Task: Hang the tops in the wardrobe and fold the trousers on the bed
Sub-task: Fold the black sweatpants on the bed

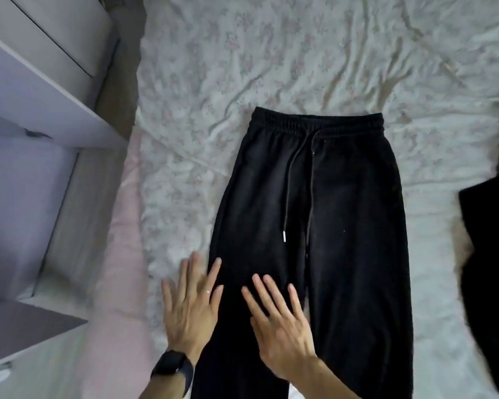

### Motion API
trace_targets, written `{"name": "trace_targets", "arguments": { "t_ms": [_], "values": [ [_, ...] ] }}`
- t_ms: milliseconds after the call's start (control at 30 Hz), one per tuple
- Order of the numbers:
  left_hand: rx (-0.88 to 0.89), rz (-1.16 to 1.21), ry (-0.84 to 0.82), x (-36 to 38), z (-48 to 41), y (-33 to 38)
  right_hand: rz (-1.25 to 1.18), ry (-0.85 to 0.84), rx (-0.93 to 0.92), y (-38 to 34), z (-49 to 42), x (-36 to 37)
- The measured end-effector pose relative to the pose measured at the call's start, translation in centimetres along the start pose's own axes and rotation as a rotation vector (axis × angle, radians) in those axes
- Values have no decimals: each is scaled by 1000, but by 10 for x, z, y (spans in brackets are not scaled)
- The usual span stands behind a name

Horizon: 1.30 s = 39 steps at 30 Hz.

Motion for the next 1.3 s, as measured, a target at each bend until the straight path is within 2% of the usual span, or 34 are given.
{"name": "trace_targets", "arguments": {
  "t_ms": [67,133,167,300,400,500,600,733,833,900,933,1033,1067,1200,1300],
  "values": [
    [-101,-27,-34,-1,7,-20,-23,-41,197,6,22,-1],
    [-143,-40,-81,-3,14,-32,-103,5,428,5,39,-7],
    [-177,-19,-103,-3,20,-34,-155,58,482,-2,47,-7],
    [-327,206,-128,-3,81,-34,-414,216,571,-49,88,-4],
    [-341,365,-96,0,142,-35,-669,204,701,-73,116,2],
    [-412,466,-141,14,200,-41,-889,127,779,-93,147,18],
    [-445,527,-268,31,233,-50,-1006,104,799,-109,174,30],
    [-524,819,-528,45,252,-69,-1098,245,863,-121,190,33],
    [-466,722,-744,60,271,-93,-1035,306,875,-139,204,41],
    [-422,602,-849,69,283,-110,-943,217,858,-152,218,57],
    [-402,580,-876,73,289,-117,-923,118,839,-158,225,67],
    [-334,531,-837,82,299,-133,-939,-157,817,-167,243,103],
    [-309,483,-782,88,303,-143,-922,-164,855,-172,253,118],
    [-257,234,-502,100,301,-160,-852,10,1021,-169,274,139],
    [-299,258,-460,112,306,-150,-923,-37,1024,-186,268,154]
  ]
}}
Point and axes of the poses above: each hand's wrist, its own z-axis away from the middle knuckle, its own x-axis out of the palm, y = z × x, the point moved 2 cm from there along -z, towards the middle knuckle, and after that the axes turned 11 degrees about -x, right-handed, at the moved point
